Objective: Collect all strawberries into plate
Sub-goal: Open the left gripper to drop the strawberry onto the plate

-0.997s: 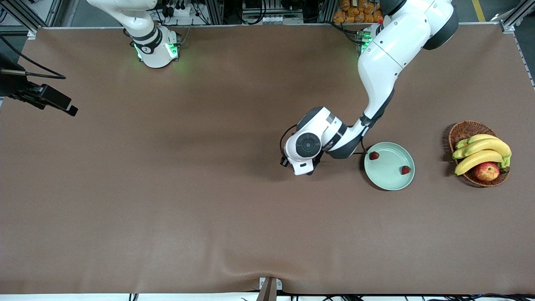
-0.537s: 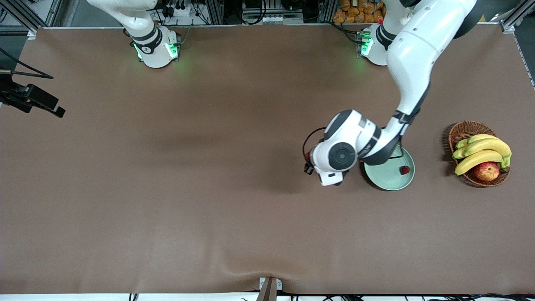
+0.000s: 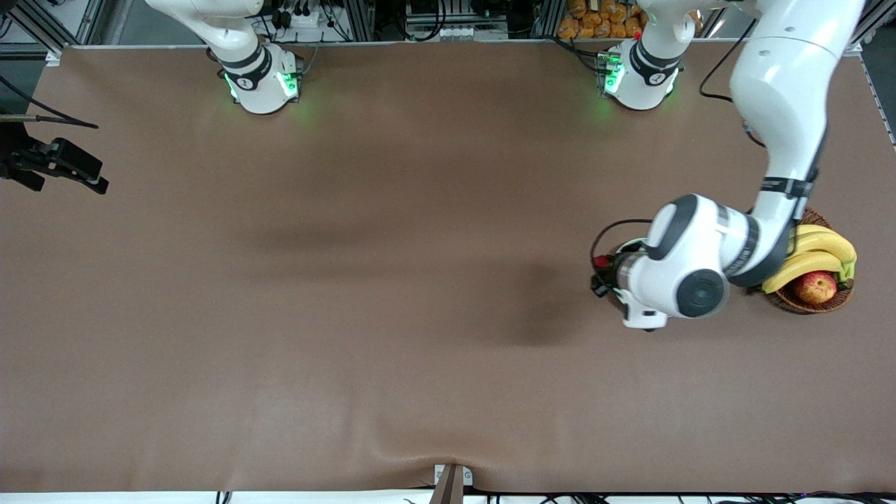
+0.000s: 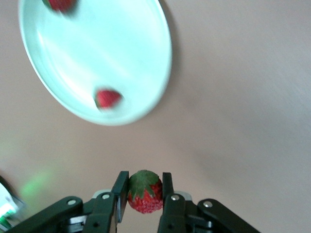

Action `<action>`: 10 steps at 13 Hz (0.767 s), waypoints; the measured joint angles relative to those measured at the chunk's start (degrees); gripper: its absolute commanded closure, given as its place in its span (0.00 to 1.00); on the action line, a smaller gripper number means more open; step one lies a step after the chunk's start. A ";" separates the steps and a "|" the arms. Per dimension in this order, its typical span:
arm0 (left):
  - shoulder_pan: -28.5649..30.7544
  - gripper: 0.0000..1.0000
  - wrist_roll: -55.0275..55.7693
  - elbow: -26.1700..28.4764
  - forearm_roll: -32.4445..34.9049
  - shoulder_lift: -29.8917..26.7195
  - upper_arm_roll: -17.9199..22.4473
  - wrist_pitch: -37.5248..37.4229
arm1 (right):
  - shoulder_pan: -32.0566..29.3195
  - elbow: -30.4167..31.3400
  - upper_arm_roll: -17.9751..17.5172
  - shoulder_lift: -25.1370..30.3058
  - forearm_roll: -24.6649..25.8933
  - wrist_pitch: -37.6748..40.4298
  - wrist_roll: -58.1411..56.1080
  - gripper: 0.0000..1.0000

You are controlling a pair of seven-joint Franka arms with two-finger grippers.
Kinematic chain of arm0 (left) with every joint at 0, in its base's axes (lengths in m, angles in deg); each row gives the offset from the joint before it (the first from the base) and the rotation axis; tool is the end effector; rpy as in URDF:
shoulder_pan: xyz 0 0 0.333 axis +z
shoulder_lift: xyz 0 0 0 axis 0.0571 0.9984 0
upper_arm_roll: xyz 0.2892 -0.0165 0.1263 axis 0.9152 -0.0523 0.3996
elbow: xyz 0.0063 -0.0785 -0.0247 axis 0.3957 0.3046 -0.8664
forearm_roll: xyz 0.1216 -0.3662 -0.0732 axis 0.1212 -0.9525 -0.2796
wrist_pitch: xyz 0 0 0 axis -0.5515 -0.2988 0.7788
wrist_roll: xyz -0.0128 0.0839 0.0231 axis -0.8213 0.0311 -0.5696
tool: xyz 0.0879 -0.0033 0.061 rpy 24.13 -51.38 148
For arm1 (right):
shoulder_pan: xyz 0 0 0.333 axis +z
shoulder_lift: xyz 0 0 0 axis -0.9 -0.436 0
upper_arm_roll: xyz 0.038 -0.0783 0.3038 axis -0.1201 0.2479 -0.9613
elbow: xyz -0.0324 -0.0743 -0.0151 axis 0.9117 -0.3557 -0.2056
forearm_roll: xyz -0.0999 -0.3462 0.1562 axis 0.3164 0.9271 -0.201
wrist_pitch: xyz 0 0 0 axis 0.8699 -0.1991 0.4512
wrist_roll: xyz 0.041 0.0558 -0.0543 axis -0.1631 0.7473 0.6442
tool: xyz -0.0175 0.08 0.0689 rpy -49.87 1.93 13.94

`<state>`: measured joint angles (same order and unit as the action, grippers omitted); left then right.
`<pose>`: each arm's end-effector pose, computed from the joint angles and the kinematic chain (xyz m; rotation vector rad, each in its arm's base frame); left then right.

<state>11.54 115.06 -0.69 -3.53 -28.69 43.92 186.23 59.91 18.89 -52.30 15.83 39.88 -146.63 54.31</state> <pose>0.6386 -0.1580 0.2848 -2.7661 -1.0762 0.6232 0.5512 -0.0029 0.6497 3.1349 -0.0886 0.0277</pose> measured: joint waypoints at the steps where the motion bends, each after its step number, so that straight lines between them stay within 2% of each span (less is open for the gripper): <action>1: 1.89 1.00 -3.14 0.67 1.99 0.30 0.23 -0.01 | 0.00 0.00 -0.02 -0.01 0.00 0.00 -0.08 0.00; 3: 5.01 0.98 -8.27 1.27 5.49 1.82 0.36 0.06 | 0.05 0.00 -0.11 -0.03 0.00 -0.01 -0.18 0.00; 5: 6.95 0.78 -11.61 1.33 7.35 3.86 0.38 0.79 | 0.20 0.00 -0.16 -0.03 0.00 -0.01 -0.19 0.00; 6: 7.61 0.72 -13.03 1.33 8.28 4.78 0.41 1.25 | 0.20 -0.01 -0.16 -0.03 0.00 -0.01 -0.19 0.00; 7: 8.20 0.61 -14.54 1.33 9.10 5.54 0.41 1.58 | 0.20 -0.01 -0.16 -0.03 0.00 -0.01 -0.19 0.00; 8: 8.62 0.25 -15.96 1.33 9.38 6.03 0.42 1.82 | 0.20 -0.01 -0.15 -0.03 0.00 0.01 -0.19 0.00; 9: 8.80 0.00 -16.97 1.33 9.43 6.22 0.42 1.92 | 0.20 -0.01 -0.11 -0.04 0.01 0.06 -0.19 0.00; 10: 8.80 0.00 -17.32 1.29 9.45 6.21 0.36 1.92 | 0.20 0.00 -0.06 -0.06 0.03 0.15 -0.19 0.00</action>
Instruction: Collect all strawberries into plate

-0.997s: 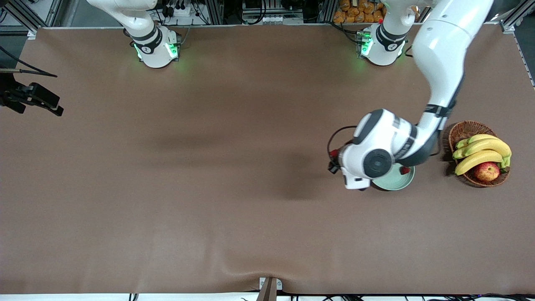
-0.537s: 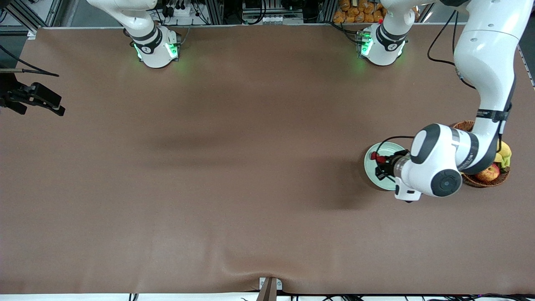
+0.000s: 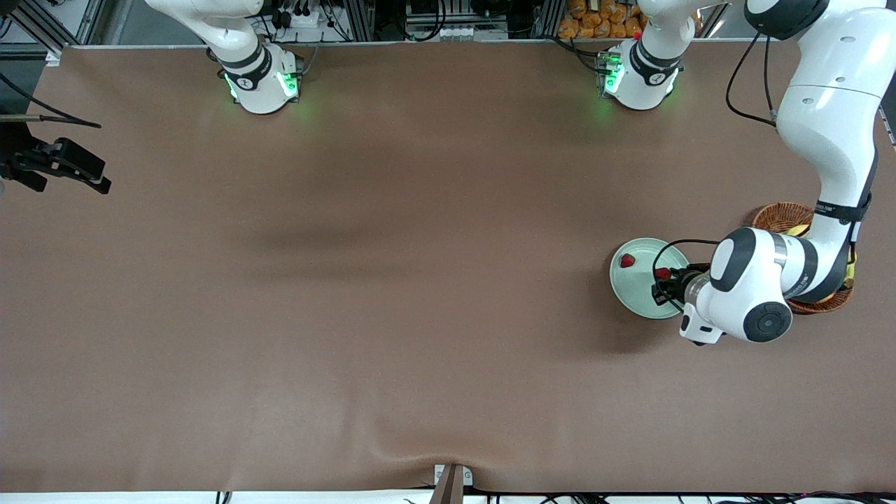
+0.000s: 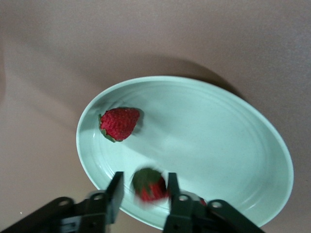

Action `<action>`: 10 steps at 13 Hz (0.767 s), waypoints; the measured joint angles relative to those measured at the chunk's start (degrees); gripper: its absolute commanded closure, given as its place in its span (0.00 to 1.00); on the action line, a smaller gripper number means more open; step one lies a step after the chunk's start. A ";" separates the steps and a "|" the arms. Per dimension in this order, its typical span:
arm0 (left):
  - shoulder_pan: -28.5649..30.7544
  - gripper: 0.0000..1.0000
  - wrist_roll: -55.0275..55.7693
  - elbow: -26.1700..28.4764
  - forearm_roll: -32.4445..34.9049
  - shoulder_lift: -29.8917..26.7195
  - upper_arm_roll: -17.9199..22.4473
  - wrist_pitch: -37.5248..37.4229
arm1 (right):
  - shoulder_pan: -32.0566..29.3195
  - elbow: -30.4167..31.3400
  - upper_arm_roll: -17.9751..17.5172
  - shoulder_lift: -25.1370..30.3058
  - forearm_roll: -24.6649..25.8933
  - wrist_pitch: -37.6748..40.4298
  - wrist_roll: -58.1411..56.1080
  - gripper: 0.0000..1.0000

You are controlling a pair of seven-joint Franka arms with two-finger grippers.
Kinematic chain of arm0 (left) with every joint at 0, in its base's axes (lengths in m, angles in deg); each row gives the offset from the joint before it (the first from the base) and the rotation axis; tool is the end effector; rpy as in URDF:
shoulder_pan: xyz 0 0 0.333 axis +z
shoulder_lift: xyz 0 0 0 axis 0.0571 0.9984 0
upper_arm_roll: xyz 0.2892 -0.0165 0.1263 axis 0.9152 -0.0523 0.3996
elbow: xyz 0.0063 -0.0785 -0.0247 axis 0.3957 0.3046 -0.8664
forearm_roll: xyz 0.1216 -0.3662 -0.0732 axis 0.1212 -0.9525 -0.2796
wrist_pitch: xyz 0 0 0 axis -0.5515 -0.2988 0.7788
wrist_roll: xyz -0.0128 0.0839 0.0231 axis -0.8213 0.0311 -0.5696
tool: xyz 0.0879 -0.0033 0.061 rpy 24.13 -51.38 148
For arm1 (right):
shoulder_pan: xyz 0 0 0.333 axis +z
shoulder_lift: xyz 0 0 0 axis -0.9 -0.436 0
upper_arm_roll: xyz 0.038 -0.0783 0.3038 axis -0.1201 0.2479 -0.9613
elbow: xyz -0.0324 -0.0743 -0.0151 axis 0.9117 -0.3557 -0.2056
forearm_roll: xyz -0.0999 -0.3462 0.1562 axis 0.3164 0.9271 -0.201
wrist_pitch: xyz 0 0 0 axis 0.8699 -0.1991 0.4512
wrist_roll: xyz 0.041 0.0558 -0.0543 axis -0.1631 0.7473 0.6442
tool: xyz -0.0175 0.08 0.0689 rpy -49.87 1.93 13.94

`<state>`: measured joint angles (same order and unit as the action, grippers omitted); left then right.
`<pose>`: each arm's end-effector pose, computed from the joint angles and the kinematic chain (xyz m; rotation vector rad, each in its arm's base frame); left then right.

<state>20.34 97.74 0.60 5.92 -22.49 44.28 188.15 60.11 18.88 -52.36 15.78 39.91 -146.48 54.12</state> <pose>0.6471 -0.0458 0.2086 -2.8214 -0.7659 0.6713 0.5512 -0.0005 0.6491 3.1348 -0.0763 0.0225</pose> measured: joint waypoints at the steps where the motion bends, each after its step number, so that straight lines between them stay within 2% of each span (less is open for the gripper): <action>1: -0.02 0.00 -0.05 -0.16 0.03 -0.02 -0.16 0.00 | 0.00 0.00 0.02 -0.02 0.00 0.01 0.00 0.00; 5: -0.09 0.00 -0.27 -1.73 0.03 -2.38 -1.82 -2.26 | 1.23 0.00 -0.27 -0.04 0.00 -0.17 -0.08 0.00; 10: -0.12 0.00 -0.59 -5.02 0.03 -15.77 -6.96 -8.99 | 2.30 -0.02 -0.28 -0.16 0.00 -0.18 -0.08 0.00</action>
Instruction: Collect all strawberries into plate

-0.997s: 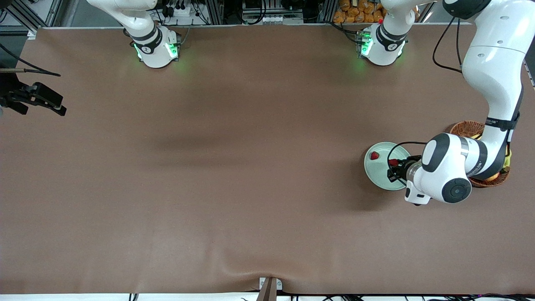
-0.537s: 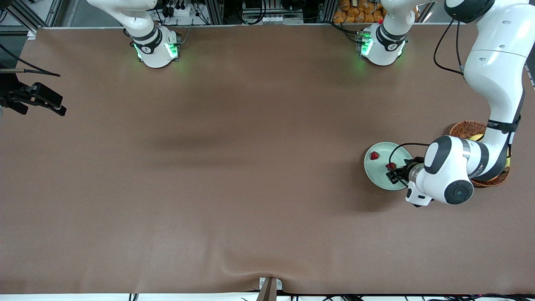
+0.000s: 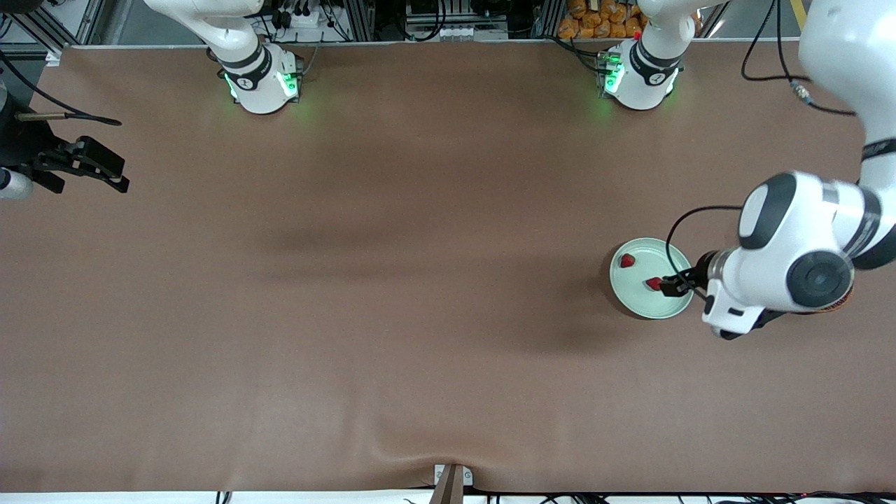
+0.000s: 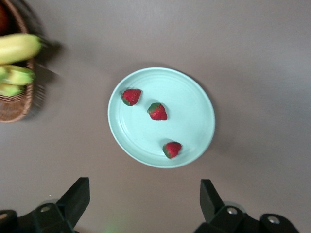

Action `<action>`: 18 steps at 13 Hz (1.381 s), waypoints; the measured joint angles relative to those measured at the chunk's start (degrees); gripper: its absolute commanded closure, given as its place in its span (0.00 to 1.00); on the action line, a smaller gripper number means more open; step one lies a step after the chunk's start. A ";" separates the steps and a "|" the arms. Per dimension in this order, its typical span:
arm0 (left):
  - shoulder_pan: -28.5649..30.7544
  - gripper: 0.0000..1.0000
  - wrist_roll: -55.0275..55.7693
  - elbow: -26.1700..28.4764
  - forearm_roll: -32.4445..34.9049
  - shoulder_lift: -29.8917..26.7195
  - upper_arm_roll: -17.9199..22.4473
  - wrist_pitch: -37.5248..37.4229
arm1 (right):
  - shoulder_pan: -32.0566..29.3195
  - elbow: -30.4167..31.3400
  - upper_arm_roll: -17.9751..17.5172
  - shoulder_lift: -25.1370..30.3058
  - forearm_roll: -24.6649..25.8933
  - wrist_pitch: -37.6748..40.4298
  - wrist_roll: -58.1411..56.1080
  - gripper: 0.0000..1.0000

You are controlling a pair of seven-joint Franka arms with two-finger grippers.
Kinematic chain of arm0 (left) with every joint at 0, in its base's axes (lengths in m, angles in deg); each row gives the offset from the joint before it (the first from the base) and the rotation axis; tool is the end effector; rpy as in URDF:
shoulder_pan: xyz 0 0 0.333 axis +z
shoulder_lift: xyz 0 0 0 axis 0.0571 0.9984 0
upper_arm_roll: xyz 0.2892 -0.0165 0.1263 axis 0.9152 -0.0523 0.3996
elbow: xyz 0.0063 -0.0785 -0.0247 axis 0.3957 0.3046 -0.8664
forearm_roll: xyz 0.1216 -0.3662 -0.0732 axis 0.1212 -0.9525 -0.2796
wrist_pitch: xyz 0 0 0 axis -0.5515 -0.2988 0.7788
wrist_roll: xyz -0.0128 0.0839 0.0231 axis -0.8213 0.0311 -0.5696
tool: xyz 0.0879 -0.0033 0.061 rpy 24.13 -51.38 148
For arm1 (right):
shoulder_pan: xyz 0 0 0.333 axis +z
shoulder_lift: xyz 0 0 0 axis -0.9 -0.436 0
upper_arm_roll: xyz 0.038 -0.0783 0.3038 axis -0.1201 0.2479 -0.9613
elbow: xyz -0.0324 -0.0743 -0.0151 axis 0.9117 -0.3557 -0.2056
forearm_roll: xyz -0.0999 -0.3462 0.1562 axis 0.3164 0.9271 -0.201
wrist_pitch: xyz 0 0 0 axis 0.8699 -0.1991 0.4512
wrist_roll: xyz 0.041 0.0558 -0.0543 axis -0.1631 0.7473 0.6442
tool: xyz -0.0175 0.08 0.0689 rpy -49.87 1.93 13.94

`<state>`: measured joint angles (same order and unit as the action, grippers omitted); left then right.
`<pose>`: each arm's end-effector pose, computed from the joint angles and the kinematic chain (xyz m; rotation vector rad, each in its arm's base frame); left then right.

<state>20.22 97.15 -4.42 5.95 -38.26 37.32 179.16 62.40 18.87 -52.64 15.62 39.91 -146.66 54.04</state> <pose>0.6468 -0.0982 0.4215 -2.9036 -0.6670 0.3387 0.5518 0.0242 0.6479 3.1362 -0.0038 0.0235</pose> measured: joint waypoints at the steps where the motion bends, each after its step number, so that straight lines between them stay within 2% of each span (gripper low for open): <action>1: 0.01 0.00 0.00 -0.16 0.00 -2.68 -0.55 -0.71 | -0.01 0.00 0.05 -0.03 0.00 -0.01 0.00 0.00; 5: -0.02 0.00 -3.24 -0.20 -1.92 -10.43 -1.51 -2.63 | -0.01 0.00 0.14 -0.08 0.00 -0.02 0.00 0.00; 8: 0.27 0.00 -10.22 -0.21 -4.31 -14.85 -1.27 -3.39 | -0.01 -0.01 0.14 -0.08 0.00 -0.09 0.00 0.00; 11: 5.16 0.00 -21.74 -0.17 -9.92 -17.51 -1.15 -4.89 | -0.01 -0.01 0.16 -0.08 0.00 -0.09 0.00 0.00; 14: 7.66 0.00 -29.01 -0.14 -11.42 -18.65 -0.11 -6.80 | -0.01 -0.01 0.17 -0.09 0.00 -0.09 0.00 0.00; 16: 4.41 0.00 -30.77 -0.02 -12.48 -19.97 3.06 -7.60 | -0.02 -0.01 0.18 -0.09 0.00 -0.09 0.00 0.00; 18: -2.04 0.00 -31.17 0.54 -14.94 -22.06 10.75 -8.04 | -0.02 -0.01 0.18 -0.09 0.00 -0.09 0.00 0.00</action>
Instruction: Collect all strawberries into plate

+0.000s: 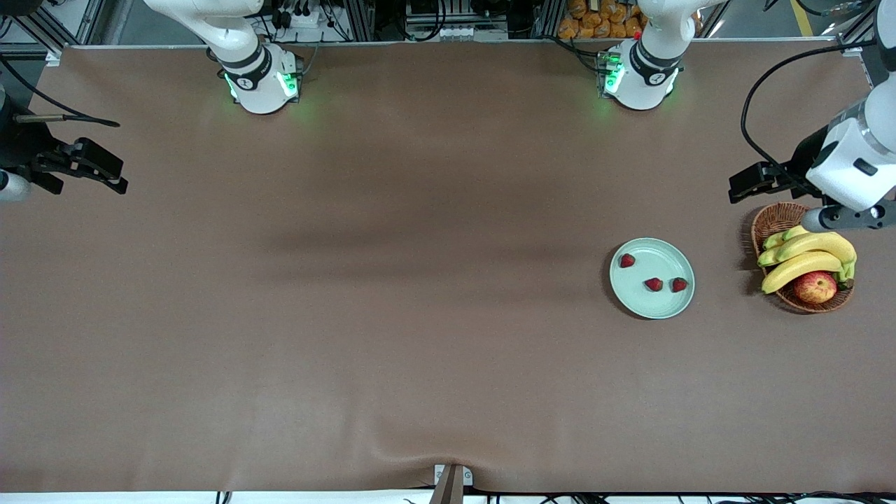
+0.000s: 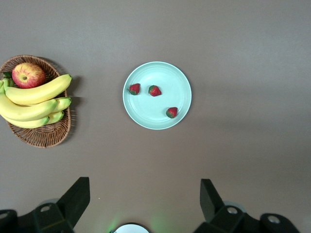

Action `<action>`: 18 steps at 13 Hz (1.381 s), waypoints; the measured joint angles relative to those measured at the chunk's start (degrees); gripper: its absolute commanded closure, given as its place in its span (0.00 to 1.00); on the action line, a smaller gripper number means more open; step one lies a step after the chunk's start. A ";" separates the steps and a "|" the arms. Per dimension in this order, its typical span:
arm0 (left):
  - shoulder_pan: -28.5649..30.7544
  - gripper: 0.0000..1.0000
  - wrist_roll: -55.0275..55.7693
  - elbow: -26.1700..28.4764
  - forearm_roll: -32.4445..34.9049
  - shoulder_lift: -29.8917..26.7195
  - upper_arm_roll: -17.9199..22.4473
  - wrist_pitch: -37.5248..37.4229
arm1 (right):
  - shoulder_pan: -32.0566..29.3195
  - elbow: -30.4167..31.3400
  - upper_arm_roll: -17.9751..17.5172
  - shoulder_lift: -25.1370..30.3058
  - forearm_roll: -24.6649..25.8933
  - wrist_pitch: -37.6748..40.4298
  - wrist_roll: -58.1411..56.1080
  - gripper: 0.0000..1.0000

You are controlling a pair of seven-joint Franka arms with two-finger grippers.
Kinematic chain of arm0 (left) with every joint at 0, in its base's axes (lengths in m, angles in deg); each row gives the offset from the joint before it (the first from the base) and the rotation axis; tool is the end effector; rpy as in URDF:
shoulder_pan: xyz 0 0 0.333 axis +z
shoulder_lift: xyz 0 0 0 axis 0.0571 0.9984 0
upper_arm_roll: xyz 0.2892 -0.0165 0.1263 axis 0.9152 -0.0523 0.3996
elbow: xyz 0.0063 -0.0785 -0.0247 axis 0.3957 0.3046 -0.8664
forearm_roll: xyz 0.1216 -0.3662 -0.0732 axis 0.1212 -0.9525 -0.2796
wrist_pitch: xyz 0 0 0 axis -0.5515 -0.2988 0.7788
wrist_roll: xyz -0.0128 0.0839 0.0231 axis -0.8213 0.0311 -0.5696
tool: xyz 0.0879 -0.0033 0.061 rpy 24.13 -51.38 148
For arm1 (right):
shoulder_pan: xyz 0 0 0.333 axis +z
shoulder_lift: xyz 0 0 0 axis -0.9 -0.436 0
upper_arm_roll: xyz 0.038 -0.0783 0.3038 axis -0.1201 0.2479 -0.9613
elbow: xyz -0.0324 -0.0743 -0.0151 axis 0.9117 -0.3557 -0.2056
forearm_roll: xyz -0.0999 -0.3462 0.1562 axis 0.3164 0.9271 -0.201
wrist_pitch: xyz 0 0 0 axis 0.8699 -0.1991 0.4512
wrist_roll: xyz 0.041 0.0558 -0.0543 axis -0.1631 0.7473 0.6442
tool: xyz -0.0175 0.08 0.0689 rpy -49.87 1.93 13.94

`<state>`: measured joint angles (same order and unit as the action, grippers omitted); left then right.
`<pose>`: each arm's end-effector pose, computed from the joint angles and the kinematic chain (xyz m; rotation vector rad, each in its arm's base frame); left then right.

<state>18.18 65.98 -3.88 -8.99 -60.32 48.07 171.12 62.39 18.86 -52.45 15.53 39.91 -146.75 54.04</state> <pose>0.5683 -0.0638 0.6126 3.1342 0.1322 -0.1703 0.5526 0.0223 0.6473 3.1363 -0.0092 0.0238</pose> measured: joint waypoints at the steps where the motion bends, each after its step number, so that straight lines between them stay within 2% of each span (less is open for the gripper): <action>1: -4.06 0.00 -0.19 0.23 -1.76 -0.91 5.38 -0.03 | 0.00 0.00 0.00 0.00 0.00 0.00 0.00 0.00; 4: -16.70 0.00 -1.50 0.98 -3.76 -3.05 21.75 -0.05 | 0.00 0.00 0.01 -0.01 0.00 0.00 0.00 0.00; 6: -21.04 0.00 -3.83 1.31 -3.80 -3.96 27.58 -0.07 | -0.01 0.00 0.02 -0.02 0.00 0.00 0.00 0.00; 9: -21.48 0.00 -9.66 2.20 -3.80 -4.90 29.31 -1.09 | -0.01 0.00 0.03 -0.03 0.00 0.00 0.00 0.00; 11: -21.54 0.00 -10.64 5.37 -3.80 -6.75 29.31 -0.73 | -0.01 0.00 0.03 -0.04 0.00 0.00 0.00 0.00; 14: -21.73 0.00 -11.03 11.03 -2.71 -11.53 27.33 1.87 | -0.02 0.00 0.06 -0.09 0.00 0.00 0.00 0.00; 18: -21.54 0.00 -11.03 12.12 -2.02 -14.51 26.94 2.60 | -0.01 0.00 0.04 -0.17 0.00 0.00 0.00 0.00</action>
<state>-3.36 54.95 8.24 -11.00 -74.82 75.01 173.73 62.38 18.86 -52.41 15.36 39.91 -146.75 54.04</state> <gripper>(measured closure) 0.000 0.000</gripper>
